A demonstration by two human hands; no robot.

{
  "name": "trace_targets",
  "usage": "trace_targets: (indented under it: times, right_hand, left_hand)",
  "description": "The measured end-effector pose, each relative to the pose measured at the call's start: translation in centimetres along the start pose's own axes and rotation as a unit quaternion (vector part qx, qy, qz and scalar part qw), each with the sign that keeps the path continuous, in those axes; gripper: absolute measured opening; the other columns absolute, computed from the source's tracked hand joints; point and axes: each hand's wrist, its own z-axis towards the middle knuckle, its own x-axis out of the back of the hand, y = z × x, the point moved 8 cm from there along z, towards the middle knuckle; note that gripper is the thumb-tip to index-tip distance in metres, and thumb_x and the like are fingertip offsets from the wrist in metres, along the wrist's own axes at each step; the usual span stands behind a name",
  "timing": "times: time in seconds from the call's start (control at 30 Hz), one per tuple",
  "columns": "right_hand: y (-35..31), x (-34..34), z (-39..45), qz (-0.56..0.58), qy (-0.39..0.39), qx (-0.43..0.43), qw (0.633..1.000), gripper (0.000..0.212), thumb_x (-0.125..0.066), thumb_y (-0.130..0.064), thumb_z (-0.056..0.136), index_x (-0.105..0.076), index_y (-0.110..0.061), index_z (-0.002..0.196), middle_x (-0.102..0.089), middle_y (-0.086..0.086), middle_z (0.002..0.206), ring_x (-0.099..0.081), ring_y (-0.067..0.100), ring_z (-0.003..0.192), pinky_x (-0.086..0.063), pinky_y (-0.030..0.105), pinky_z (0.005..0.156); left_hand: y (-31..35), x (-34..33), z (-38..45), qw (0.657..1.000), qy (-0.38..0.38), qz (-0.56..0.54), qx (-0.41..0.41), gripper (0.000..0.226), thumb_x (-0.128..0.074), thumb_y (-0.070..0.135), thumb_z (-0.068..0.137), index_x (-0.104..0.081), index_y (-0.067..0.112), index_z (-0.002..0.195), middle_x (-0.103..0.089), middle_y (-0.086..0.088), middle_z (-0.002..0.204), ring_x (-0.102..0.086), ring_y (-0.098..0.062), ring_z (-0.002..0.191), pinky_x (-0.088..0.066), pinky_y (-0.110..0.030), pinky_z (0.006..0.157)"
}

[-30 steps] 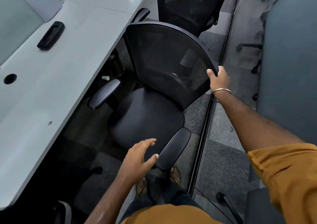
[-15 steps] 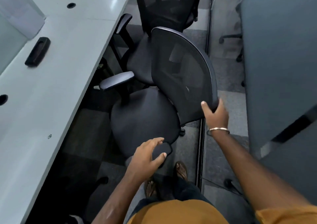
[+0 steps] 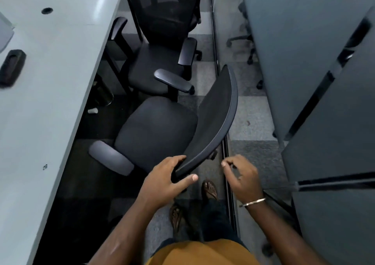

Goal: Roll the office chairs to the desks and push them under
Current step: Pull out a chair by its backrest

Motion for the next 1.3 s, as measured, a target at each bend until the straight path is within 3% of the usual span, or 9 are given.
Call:
trace_targets:
  times: [0.1, 0.2, 0.3, 0.37, 0.5, 0.63, 0.77, 1.0, 1.3]
  right_hand:
    - [-3.1, 2.5, 2.2, -0.057, 0.043, 0.066, 0.995, 0.008, -0.063, -0.012, 0.097, -0.07, -0.01, 0.094, -0.062, 0.0, 0.091, -0.058, 0.02, 0.088, -0.047, 0.035, 0.081]
    - [-6.0, 3.0, 4.7, -0.129, 0.031, 0.135, 0.982, 0.012, -0.062, -0.018, 0.098, -0.07, -0.012, 0.106, -0.063, 0.001, 0.105, -0.058, 0.022, 0.102, -0.045, 0.036, 0.091]
    - [-6.0, 1.2, 7.3, -0.168, -0.024, 0.14, 0.976, 0.023, -0.059, -0.033, 0.1, -0.069, -0.019, 0.115, -0.065, -0.005, 0.121, -0.055, 0.016, 0.128, -0.043, 0.038, 0.105]
    - [-5.0, -0.5, 8.2, -0.143, -0.08, 0.104, 0.981, 0.026, -0.054, -0.043, 0.101, -0.071, -0.026, 0.111, -0.067, -0.012, 0.12, -0.049, 0.013, 0.137, -0.041, 0.045, 0.109]
    - [-5.8, -1.6, 7.4, -0.205, -0.026, 0.094, 0.974, 0.029, -0.053, -0.047, 0.101, -0.069, -0.029, 0.085, -0.06, -0.015, 0.091, -0.056, 0.011, 0.113, -0.038, 0.043, 0.099]
    - [-8.2, -3.9, 5.2, -0.274, 0.008, 0.138, 0.952, 0.035, -0.051, -0.04, 0.104, -0.061, -0.024, 0.075, -0.053, -0.006, 0.077, -0.056, 0.017, 0.084, -0.035, 0.044, 0.104]
    - [-10.1, -6.3, 4.0, -0.234, -0.007, 0.172, 0.957, 0.043, -0.054, -0.038, 0.103, -0.057, -0.021, 0.063, -0.049, -0.003, 0.066, -0.052, 0.023, 0.068, -0.039, 0.041, 0.078]
    - [-11.4, -6.6, 0.8, -0.236, -0.041, 0.197, 0.951, 0.051, -0.054, -0.041, 0.102, -0.055, -0.019, 0.056, -0.043, -0.004, 0.058, -0.046, 0.02, 0.059, -0.03, 0.037, 0.066]
    - [-11.5, -1.8, -6.6, -0.188, -0.013, 0.249, 0.95, 0.042, -0.056, -0.03, 0.099, -0.047, -0.023, 0.059, -0.042, -0.002, 0.061, -0.044, 0.024, 0.058, -0.03, 0.041, 0.062]
  left_hand:
    - [-0.5, 2.4, -1.1, 0.982, 0.026, 0.187, 0.009, 0.066, -0.058, 0.077, 0.082, -0.052, 0.044, 0.138, -0.06, 0.023, 0.124, -0.061, -0.003, 0.114, -0.055, -0.033, 0.083]
    - [-1.5, 3.9, -2.1, 0.958, 0.039, 0.281, 0.045, 0.05, -0.065, 0.063, 0.084, -0.056, 0.042, 0.128, -0.063, 0.015, 0.115, -0.066, -0.013, 0.107, -0.051, -0.033, 0.074]
    - [-2.6, 5.1, -3.2, 0.938, 0.067, 0.333, 0.062, 0.039, -0.069, 0.053, 0.081, -0.063, 0.039, 0.117, -0.068, 0.011, 0.104, -0.07, -0.017, 0.097, -0.049, -0.034, 0.071]
    - [-3.5, 5.9, -4.0, 0.933, 0.081, 0.344, 0.066, 0.034, -0.071, 0.047, 0.074, -0.069, 0.039, 0.107, -0.069, 0.01, 0.093, -0.071, -0.018, 0.088, -0.048, -0.034, 0.071]
    - [-4.6, 7.0, -5.0, 0.924, 0.107, 0.361, 0.069, 0.027, -0.072, 0.041, 0.069, -0.075, 0.039, 0.096, -0.067, 0.011, 0.081, -0.068, -0.017, 0.08, -0.047, -0.038, 0.071]
    - [-5.1, 7.4, -6.6, 0.919, 0.145, 0.352, 0.102, 0.022, -0.076, 0.031, 0.067, -0.073, 0.036, 0.088, -0.065, 0.01, 0.077, -0.063, -0.021, 0.077, -0.043, -0.04, 0.073]
    - [-6.0, 7.6, -8.4, 0.913, 0.182, 0.346, 0.119, 0.024, -0.076, 0.018, 0.061, -0.073, 0.032, 0.081, -0.061, 0.008, 0.071, -0.058, -0.026, 0.072, -0.04, -0.04, 0.072]
    - [-6.6, 6.4, -12.5, 0.913, 0.204, 0.329, 0.13, 0.03, -0.071, 0.008, 0.057, -0.071, 0.029, 0.077, -0.058, 0.008, 0.069, -0.054, -0.025, 0.071, -0.034, -0.038, 0.073]
    - [-4.3, 0.7, -20.6, 0.927, 0.198, 0.293, 0.127, 0.027, -0.062, 0.022, 0.058, -0.067, 0.03, 0.083, -0.058, 0.01, 0.076, -0.052, -0.022, 0.075, -0.031, -0.038, 0.074]
